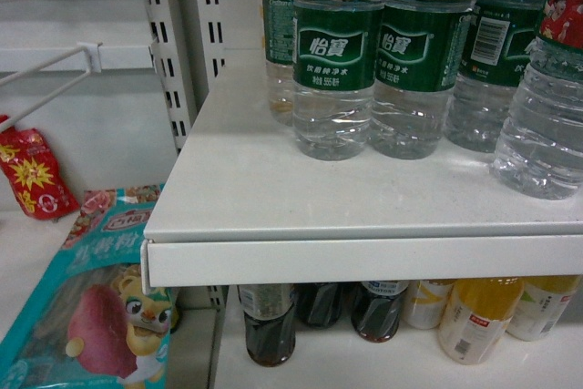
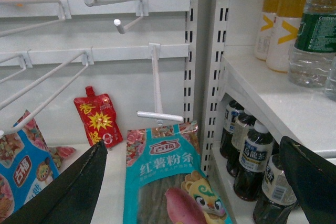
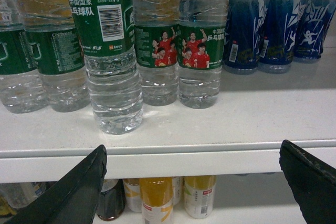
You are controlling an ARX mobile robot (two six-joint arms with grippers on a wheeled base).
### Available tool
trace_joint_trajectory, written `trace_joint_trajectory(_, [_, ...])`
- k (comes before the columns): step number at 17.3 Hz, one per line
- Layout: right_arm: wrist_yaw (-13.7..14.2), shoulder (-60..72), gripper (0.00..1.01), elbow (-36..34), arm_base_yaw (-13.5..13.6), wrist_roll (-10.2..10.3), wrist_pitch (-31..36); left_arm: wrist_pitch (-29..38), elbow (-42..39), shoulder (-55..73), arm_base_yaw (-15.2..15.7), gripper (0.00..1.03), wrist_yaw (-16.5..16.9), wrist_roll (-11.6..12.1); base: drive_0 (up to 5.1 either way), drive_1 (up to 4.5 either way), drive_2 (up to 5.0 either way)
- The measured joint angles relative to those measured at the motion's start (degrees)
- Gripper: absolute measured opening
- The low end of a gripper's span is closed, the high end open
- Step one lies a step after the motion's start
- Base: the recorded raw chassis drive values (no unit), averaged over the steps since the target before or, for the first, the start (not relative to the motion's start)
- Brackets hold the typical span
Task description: Move water from second to third shelf
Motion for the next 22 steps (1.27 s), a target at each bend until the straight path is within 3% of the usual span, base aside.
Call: trace_joint_trajectory(22, [-0.04, 0.02, 0.98, 0.0, 0.0, -0.11, 0.0, 0.0, 0.0, 0.0, 0.0, 0.98, 0.0, 0.0, 0.0, 0.0, 0.0])
